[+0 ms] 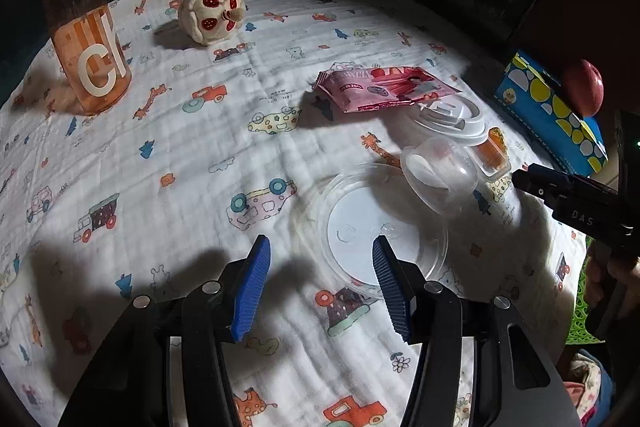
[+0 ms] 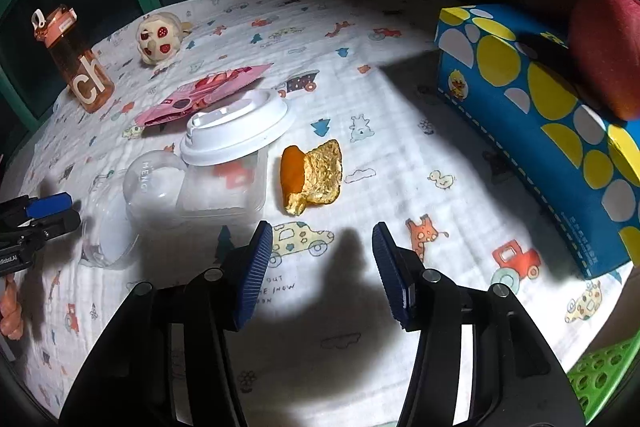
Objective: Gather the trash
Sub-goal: 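Grasp the golden bread piece with the right tool while the left tool grasps the clear round lid, then carry bread and lid to the green basket and open both tools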
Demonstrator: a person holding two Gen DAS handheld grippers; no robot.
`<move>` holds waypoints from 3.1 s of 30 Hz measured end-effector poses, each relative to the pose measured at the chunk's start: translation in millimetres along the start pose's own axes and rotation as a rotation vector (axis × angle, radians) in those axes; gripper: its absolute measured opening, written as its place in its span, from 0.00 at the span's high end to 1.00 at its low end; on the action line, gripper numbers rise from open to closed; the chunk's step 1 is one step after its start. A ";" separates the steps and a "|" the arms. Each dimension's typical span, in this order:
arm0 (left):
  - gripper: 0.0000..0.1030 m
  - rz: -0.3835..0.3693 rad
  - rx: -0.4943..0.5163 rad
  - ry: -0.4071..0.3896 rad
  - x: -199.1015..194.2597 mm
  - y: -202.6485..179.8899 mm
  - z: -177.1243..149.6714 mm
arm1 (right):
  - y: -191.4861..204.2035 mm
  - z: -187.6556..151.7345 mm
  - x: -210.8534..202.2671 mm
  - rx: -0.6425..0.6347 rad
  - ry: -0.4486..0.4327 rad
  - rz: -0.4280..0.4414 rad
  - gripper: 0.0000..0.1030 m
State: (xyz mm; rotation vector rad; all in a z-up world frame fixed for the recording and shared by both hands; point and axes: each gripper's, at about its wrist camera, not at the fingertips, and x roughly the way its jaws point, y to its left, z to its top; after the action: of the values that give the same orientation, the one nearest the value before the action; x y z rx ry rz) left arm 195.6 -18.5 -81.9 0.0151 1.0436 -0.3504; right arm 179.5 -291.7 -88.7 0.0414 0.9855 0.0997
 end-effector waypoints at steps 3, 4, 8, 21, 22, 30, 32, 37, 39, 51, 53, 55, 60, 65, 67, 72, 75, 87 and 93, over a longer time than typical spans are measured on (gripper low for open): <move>0.50 -0.009 0.002 0.005 4.3 0.9 1.6 | -0.8 4.5 10.1 -0.015 0.015 0.006 0.50; 0.50 -0.009 0.005 0.005 5.3 1.0 2.4 | -0.3 6.4 13.6 -0.024 0.019 0.000 0.50; 0.50 -0.018 0.012 0.011 9.7 1.7 6.0 | -0.5 11.2 21.6 -0.041 0.023 0.005 0.53; 0.54 -0.031 0.009 0.046 31.0 9.8 13.7 | 11.5 22.4 32.6 -0.108 0.007 0.027 0.53; 0.54 -0.036 0.003 0.049 32.3 11.0 14.0 | 11.6 22.5 32.5 -0.109 0.006 0.039 0.53; 0.57 -0.040 0.007 0.051 38.4 9.5 17.3 | 17.6 26.2 37.8 -0.108 -0.004 0.003 0.57; 0.60 -0.037 0.013 0.049 38.5 8.2 17.7 | 19.7 25.4 38.0 -0.123 -0.008 -0.020 0.60; 0.71 -0.021 0.041 0.040 39.7 6.0 17.1 | 16.1 22.6 30.7 -0.085 -0.009 -0.036 0.68; 0.79 -0.006 0.057 0.036 40.5 5.3 17.1 | 12.8 21.6 23.7 -0.058 -0.013 -0.033 0.68; 0.95 0.041 0.073 -0.017 15.5 -0.6 9.3 | 4.3 -6.7 -52.5 -0.010 -0.089 -0.049 0.69; 0.95 0.052 0.070 -0.034 2.8 1.9 8.0 | 3.4 -13.1 -64.5 -0.007 -0.100 -0.051 0.69; 0.95 0.055 0.065 -0.054 -10.7 3.8 6.8 | 1.9 -20.9 -77.4 0.000 -0.112 -0.052 0.69; 0.95 0.046 0.069 -0.096 -43.6 0.9 0.6 | -3.4 -42.1 -107.6 0.030 -0.144 -0.054 0.69; 0.95 0.009 0.107 -0.117 -65.6 -22.0 -7.4 | -14.7 -65.5 -135.1 0.065 -0.162 -0.077 0.69; 0.95 -0.017 0.122 -0.121 -70.8 -35.3 -8.7 | -21.4 -75.8 -146.2 0.088 -0.169 -0.091 0.69; 0.95 -0.085 0.182 -0.128 -77.3 -79.2 -10.7 | -43.5 -102.6 -171.9 0.138 -0.179 -0.143 0.69; 0.95 -0.129 0.218 -0.123 -77.4 -109.8 -12.9 | -61.0 -119.2 -183.9 0.179 -0.180 -0.169 0.69; 0.95 -0.254 0.368 -0.114 -74.2 -222.5 -16.2 | -119.3 -172.9 -213.1 0.304 -0.161 -0.248 0.67; 0.95 -0.295 0.430 -0.104 -72.4 -266.3 -18.0 | -139.5 -192.1 -223.8 0.353 -0.163 -0.277 0.64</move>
State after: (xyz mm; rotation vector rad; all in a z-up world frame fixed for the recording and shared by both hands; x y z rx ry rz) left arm 70.3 -246.7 11.0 0.2276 0.8514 -0.8313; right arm -94.3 -455.5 -20.2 0.2326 0.8275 -0.3280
